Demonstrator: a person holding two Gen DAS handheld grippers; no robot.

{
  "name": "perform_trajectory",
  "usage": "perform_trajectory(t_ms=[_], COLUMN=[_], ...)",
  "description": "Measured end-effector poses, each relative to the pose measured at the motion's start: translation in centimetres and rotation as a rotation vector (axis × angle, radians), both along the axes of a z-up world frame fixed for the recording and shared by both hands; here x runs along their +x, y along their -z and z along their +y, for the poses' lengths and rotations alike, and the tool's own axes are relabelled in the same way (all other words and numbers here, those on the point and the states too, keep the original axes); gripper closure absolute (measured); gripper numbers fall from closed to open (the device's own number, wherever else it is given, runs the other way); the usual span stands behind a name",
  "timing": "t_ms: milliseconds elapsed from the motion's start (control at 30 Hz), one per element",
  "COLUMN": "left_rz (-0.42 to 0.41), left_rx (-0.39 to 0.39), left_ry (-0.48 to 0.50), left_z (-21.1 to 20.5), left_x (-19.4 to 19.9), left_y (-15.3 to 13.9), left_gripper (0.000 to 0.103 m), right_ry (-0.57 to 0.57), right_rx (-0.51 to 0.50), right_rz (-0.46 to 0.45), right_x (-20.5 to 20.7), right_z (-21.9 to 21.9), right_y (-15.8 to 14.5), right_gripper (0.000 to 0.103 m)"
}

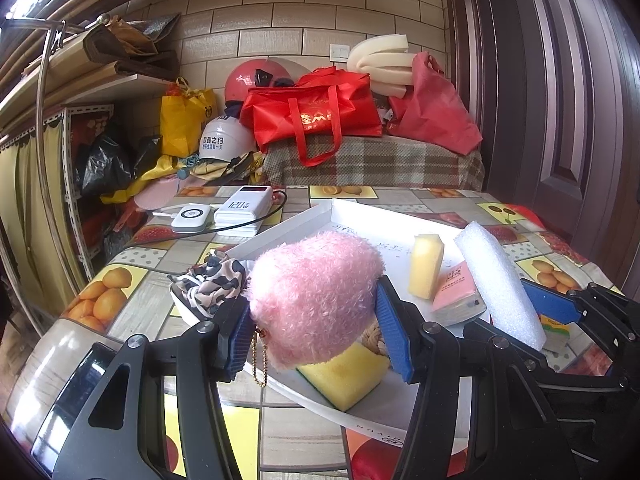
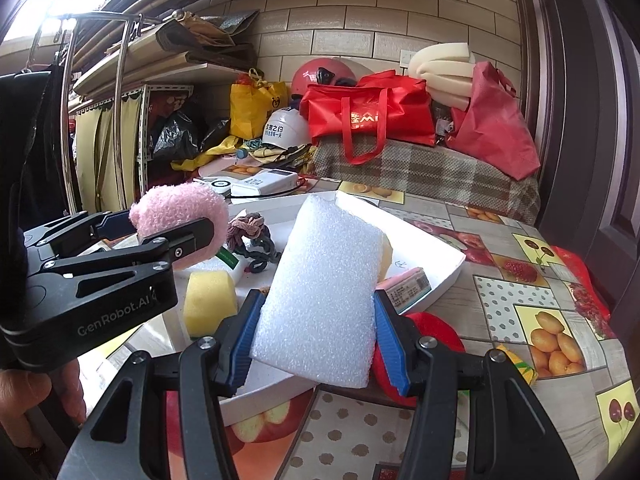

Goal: Organize soft objects

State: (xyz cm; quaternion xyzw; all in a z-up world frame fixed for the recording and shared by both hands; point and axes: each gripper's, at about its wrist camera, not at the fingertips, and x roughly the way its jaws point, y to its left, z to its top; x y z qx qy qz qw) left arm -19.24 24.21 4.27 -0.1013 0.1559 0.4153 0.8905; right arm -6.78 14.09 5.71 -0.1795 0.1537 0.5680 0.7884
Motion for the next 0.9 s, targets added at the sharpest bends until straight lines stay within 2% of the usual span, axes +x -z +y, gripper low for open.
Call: perform_trajectory(t_ms=[900], left_rz=[0.032], left_rx=[-0.037], left_ry=[-0.034], left_z=[3.5], left_x=[1.1], left_y=[0.3], left_gripper=[0.046], right_ry=[0.023], right_rx=[-0.01], right_rz=[0.103], right_x=[1.4], right_z=[2.9], right_y=[0.1], right_gripper=[0.048])
